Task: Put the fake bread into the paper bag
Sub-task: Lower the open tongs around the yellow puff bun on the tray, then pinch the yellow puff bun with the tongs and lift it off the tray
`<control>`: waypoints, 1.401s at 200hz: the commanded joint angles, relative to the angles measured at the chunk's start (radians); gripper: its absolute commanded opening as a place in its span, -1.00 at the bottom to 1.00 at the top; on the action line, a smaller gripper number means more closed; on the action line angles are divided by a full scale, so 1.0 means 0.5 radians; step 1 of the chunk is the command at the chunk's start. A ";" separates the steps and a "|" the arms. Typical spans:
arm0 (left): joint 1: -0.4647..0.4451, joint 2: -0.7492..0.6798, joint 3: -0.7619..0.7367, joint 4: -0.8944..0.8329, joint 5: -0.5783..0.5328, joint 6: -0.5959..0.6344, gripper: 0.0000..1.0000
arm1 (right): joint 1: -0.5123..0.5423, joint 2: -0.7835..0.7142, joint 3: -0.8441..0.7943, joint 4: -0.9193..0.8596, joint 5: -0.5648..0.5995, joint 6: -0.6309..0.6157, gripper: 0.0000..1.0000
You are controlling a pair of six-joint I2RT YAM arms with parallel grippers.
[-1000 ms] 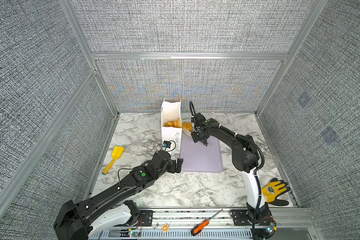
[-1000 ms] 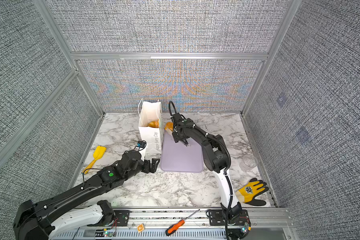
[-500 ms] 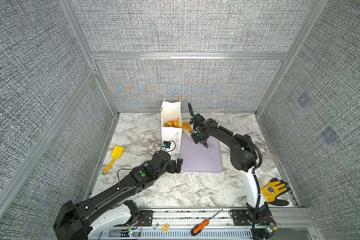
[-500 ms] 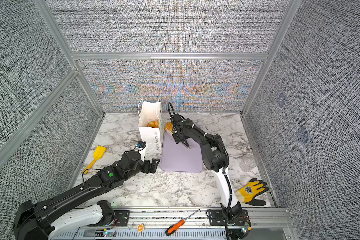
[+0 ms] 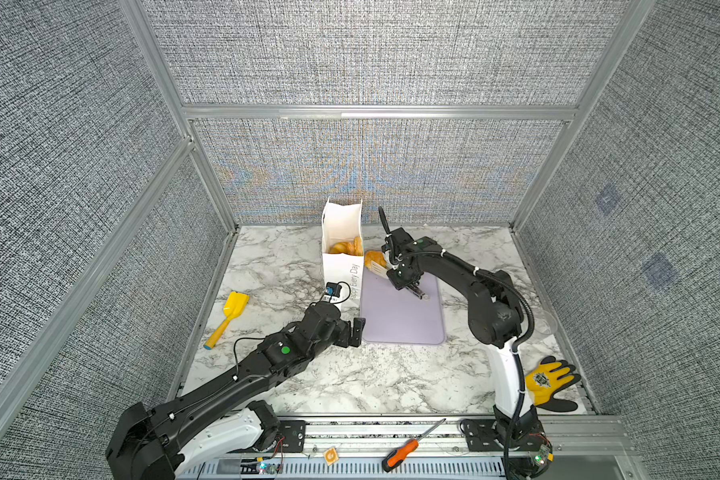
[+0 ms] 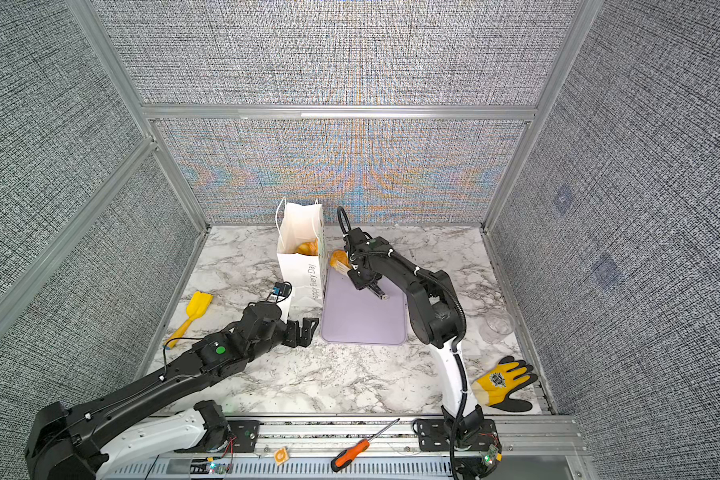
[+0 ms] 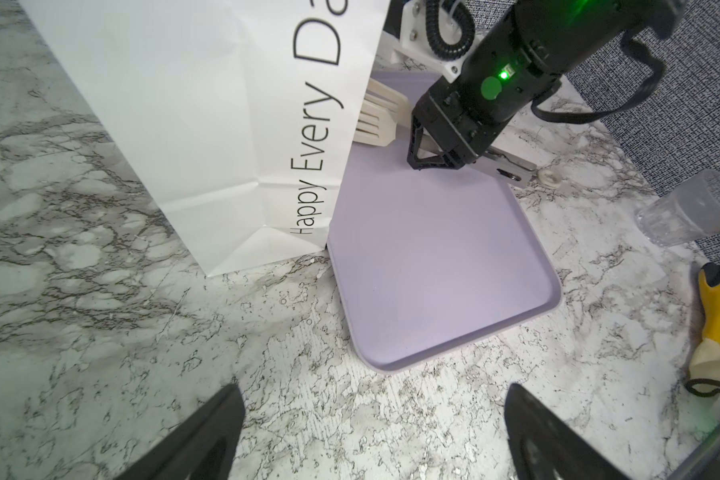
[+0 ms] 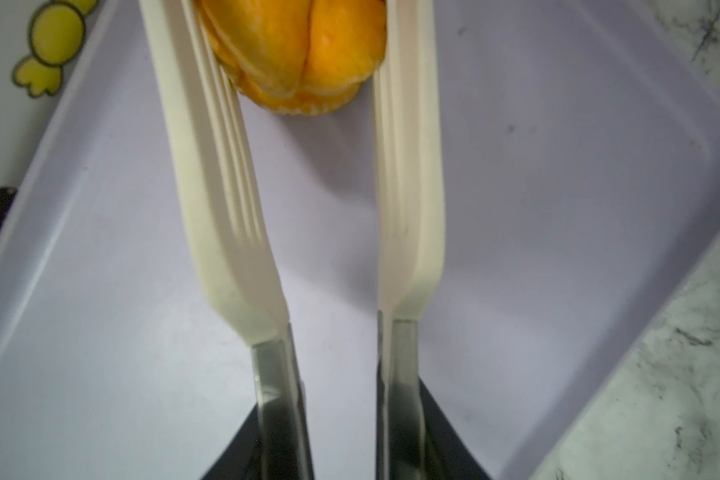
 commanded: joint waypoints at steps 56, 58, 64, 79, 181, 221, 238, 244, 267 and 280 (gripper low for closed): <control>0.000 -0.059 0.016 -0.009 -0.036 0.043 0.98 | 0.011 -0.477 -0.617 0.177 -0.084 0.111 -0.21; 0.000 -0.060 0.015 -0.009 -0.037 0.044 0.98 | 0.011 -0.487 -0.632 0.180 -0.085 0.116 -0.22; 0.000 -0.070 0.016 -0.014 -0.042 0.048 0.98 | 0.011 -0.519 -0.680 0.195 -0.094 0.127 -0.22; 0.000 -0.094 0.016 -0.026 -0.062 0.058 0.98 | 0.015 -0.605 -0.790 0.229 -0.131 0.155 -0.25; 0.000 -0.188 0.077 -0.078 -0.149 0.180 0.98 | 0.031 -1.122 -1.242 0.385 -0.316 0.394 -0.28; -0.001 -0.180 0.173 -0.160 -0.145 0.281 0.99 | 0.057 -1.321 -1.309 0.413 -0.353 0.479 -0.29; 0.000 -0.176 0.211 -0.177 -0.105 0.327 0.99 | 0.078 -1.394 -1.316 0.416 -0.368 0.512 -0.29; 0.002 -0.178 0.218 -0.177 -0.089 0.341 0.99 | 0.083 -1.420 -1.319 0.416 -0.370 0.522 -0.29; 0.004 -0.182 0.239 -0.174 -0.047 0.407 0.99 | 0.112 -1.501 -1.319 0.405 -0.376 0.559 -0.29; 0.012 -0.179 0.266 -0.193 -0.036 0.435 0.99 | 0.130 -1.541 -1.317 0.395 -0.375 0.579 -0.29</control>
